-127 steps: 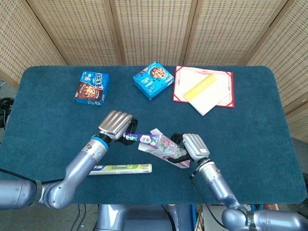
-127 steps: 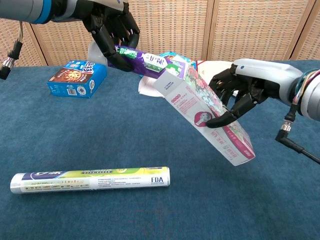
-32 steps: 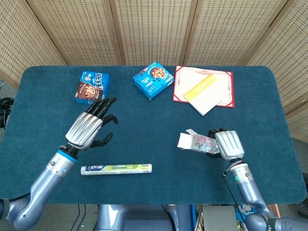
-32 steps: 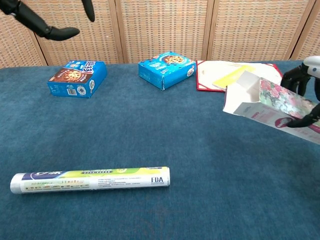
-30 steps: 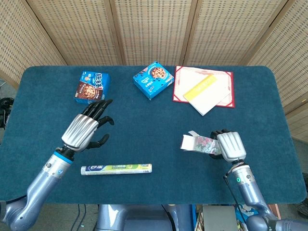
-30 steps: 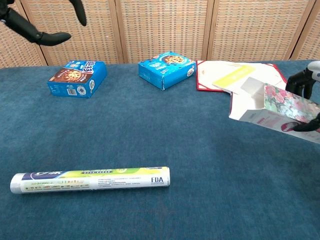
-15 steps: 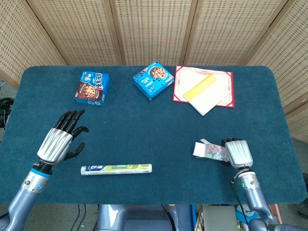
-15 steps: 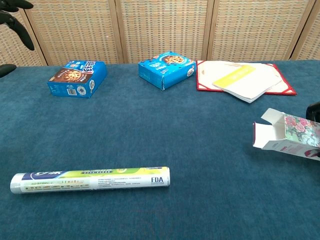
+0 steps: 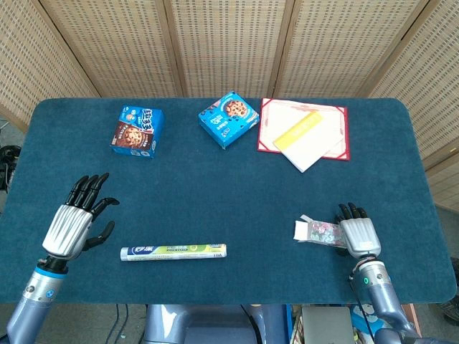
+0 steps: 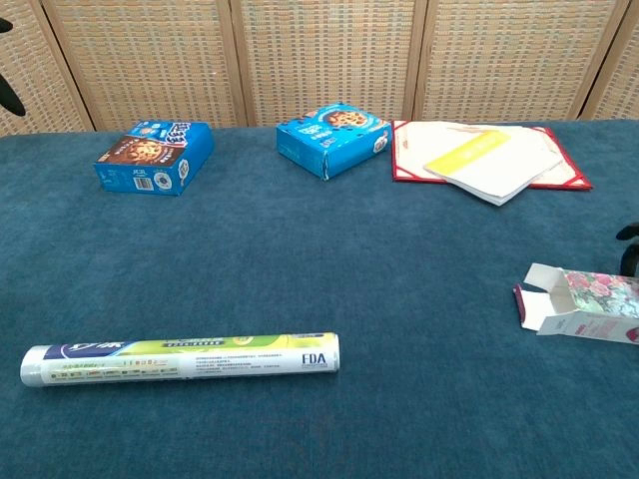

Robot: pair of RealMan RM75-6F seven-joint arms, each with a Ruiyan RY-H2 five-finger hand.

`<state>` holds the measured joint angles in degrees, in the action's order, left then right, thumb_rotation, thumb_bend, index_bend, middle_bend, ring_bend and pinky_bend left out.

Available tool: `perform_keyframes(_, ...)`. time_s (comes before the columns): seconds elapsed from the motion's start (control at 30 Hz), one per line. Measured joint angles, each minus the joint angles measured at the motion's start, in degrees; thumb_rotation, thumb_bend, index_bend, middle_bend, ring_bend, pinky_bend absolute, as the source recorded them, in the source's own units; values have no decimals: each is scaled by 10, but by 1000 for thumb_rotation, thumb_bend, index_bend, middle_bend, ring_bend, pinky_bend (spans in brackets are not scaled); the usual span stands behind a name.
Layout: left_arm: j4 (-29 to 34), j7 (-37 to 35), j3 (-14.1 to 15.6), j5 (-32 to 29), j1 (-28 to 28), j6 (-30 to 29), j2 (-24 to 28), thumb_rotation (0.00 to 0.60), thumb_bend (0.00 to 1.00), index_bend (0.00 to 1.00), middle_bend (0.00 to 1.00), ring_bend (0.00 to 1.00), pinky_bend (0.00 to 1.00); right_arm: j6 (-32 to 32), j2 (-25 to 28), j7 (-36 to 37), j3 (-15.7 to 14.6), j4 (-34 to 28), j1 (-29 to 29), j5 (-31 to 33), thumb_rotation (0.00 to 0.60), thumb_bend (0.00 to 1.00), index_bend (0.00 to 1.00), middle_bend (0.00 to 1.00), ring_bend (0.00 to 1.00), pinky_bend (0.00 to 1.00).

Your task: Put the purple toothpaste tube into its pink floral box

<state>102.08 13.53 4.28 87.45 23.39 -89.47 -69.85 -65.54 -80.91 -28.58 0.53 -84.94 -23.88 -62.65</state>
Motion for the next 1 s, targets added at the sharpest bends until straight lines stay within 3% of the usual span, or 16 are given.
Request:
perform_keyframes(0.13, -5, -3, -6, 4, -12, -2, 1, 600, 402, 302, 0, 0, 0, 11, 13, 1, 1, -15, 1, 7, 600, 119, 50, 0, 0, 0)
perform_keyframes(0.3, -8, 5, -8, 9, -31, -10, 1, 600, 403, 275, 0, 0, 0, -11, 24, 16, 5, -32, 11, -7, 600, 119, 47, 0, 0, 0)
perform_keyframes(0.5, -19, 26, -3, 11, -60, -20, -10, 600, 403, 194, 0, 0, 0, -70, 38, 62, 2, -47, 35, -76, 600, 118, 47, 0, 0, 0)
perform_keyframes(0.73, -51, 39, 5, 0, -95, -21, -34, 600, 397, 125, 0, 0, 0, -180, 48, 146, -16, -31, 81, -190, 600, 118, 47, 0, 0, 0)
perform_keyframes(1.0, -77, 25, 2, 8, -116, -32, -33, 600, 397, 124, 0, 0, 0, -232, 72, 202, -12, -10, 119, -223, 600, 118, 47, 0, 0, 0)
